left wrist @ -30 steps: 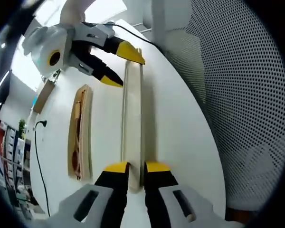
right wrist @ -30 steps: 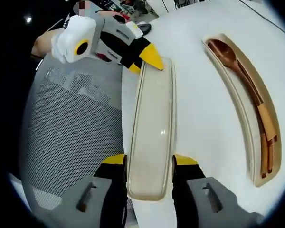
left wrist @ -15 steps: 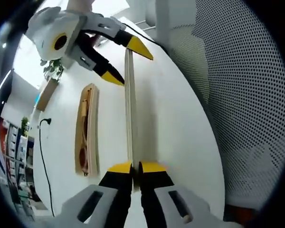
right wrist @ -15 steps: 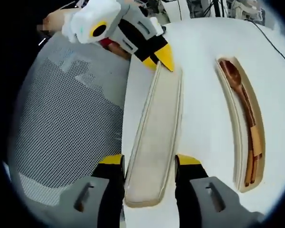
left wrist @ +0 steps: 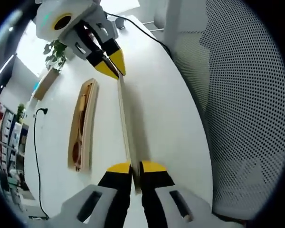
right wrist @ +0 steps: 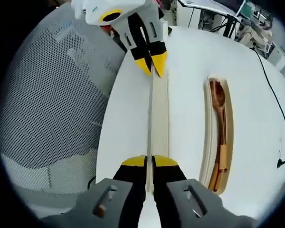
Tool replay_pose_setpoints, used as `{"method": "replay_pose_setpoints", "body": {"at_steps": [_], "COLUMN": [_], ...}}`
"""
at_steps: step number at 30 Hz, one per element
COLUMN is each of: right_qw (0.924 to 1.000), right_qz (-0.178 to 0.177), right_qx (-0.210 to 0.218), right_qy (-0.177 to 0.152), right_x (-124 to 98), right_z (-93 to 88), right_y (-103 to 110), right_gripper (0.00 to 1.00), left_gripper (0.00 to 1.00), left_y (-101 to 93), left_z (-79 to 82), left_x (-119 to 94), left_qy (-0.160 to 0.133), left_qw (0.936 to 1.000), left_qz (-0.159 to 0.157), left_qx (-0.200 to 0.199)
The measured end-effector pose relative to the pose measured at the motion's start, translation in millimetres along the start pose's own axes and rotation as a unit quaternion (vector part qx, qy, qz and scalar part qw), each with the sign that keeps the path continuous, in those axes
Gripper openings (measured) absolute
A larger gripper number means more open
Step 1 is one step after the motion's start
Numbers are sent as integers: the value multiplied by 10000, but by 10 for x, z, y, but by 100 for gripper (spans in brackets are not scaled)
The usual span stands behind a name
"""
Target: Arrange the utensils inside the cutlery case until each visible utensil rests in its matching compartment.
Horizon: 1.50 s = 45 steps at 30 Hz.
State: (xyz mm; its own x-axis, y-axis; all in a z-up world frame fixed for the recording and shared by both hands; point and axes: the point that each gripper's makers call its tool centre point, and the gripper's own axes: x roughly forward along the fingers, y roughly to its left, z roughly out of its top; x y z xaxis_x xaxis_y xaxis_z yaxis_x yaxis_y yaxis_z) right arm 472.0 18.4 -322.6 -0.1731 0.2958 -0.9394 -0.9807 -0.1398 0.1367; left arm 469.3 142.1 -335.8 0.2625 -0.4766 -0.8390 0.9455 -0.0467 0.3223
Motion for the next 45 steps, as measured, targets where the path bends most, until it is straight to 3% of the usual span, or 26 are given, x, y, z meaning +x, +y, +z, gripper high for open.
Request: {"method": "replay_pose_setpoints", "body": {"at_steps": [12, 21, 29, 34, 45], "right_qw": [9999, 9997, 9998, 9997, 9989], "right_qz": [79, -1, 142, 228, 397], "right_qx": [56, 102, -21, -41, 144], "right_qy": [-125, -200, -147, -122, -191], "right_x": [-1, -51, -47, -56, -70], "right_z": [-4, 3, 17, 6, -15], "right_y": [-24, -40, 9, 26, 77], "right_gripper": [1, 1, 0, 0, 1], "left_gripper": [6, 4, 4, 6, 4], "left_y": [11, -16, -65, -107, -125], "left_z": [2, 54, 40, 43, 87], "left_x": [5, -60, -42, -17, -21], "left_qy": [-176, -342, -392, -429, -440], "left_qw": [9993, 9915, 9921, 9956, 9917], "left_qz": [-70, -295, -320, -263, -373], "left_qx": [-322, -1222, -1152, -794, -1149]}}
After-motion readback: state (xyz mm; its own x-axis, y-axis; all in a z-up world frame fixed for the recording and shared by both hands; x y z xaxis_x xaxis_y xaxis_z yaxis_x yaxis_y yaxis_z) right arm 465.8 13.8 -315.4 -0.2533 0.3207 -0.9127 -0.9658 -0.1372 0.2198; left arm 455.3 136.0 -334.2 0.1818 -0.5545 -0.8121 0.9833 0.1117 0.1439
